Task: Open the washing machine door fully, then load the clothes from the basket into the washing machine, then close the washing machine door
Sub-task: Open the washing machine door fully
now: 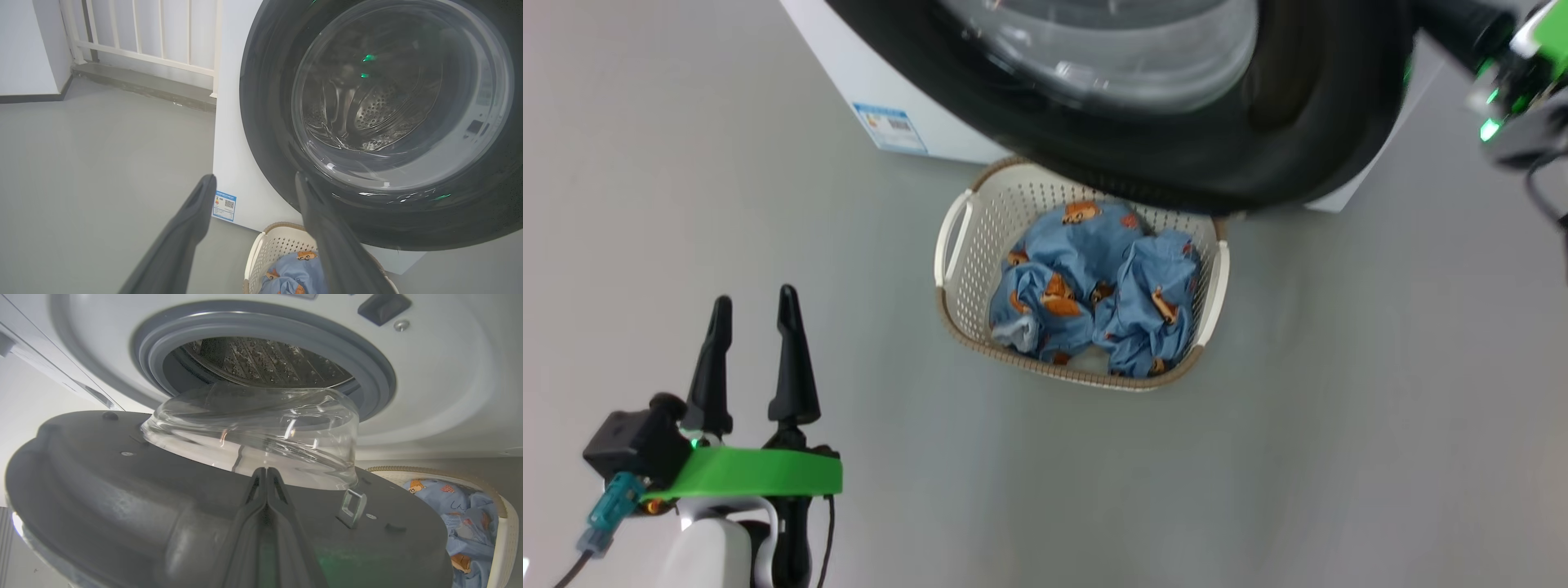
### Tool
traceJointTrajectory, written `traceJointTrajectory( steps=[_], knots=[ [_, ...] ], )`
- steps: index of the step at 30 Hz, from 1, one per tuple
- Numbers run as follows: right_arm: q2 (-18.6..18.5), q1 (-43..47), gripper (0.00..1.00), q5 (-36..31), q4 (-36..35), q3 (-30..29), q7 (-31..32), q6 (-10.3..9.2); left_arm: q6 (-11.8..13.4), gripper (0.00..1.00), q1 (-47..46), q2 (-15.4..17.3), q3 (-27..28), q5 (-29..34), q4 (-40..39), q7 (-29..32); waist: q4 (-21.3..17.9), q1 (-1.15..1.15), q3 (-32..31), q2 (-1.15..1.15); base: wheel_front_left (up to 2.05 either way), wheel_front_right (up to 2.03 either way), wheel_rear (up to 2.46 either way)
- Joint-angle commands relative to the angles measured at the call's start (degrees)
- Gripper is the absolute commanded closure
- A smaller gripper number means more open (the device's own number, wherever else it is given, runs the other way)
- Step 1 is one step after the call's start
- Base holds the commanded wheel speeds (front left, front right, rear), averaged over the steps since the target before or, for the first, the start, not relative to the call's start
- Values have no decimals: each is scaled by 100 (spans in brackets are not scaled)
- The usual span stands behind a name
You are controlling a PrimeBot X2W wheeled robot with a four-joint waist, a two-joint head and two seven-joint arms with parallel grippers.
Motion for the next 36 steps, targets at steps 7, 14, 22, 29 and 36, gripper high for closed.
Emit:
traceJointTrajectory(
  steps=[7, 14, 22, 29, 36],
  knots=[
    [266, 903, 100, 330, -596, 46, 221, 28, -40, 0, 269, 168, 279, 175, -108, -37, 0, 0, -690, 0, 0, 0, 0],
    [360, 1752, 100, 532, -995, 5, 335, 28, -41, 0, 548, 173, 275, 314, 9, -37, 236, 0, -1192, 0, 0, 0, 0],
    [559, 2542, 100, 698, -1472, 18, 522, 28, -7, 0, 723, 212, 198, 357, 186, 35, 605, 0, -1582, 0, 0, 0, 0],
    [752, 3015, 100, 755, -1712, 57, 595, 28, -2, 0, 809, 264, 99, 363, 203, 159, 877, 0, -1772, 0, 0, 0, 0],
    [948, 3296, 100, 768, -1882, 104, 650, 28, 23, 0, 874, 304, 38, 365, 179, 238, 1068, 0, -1882, 0, 0, 0, 0]
  ],
)
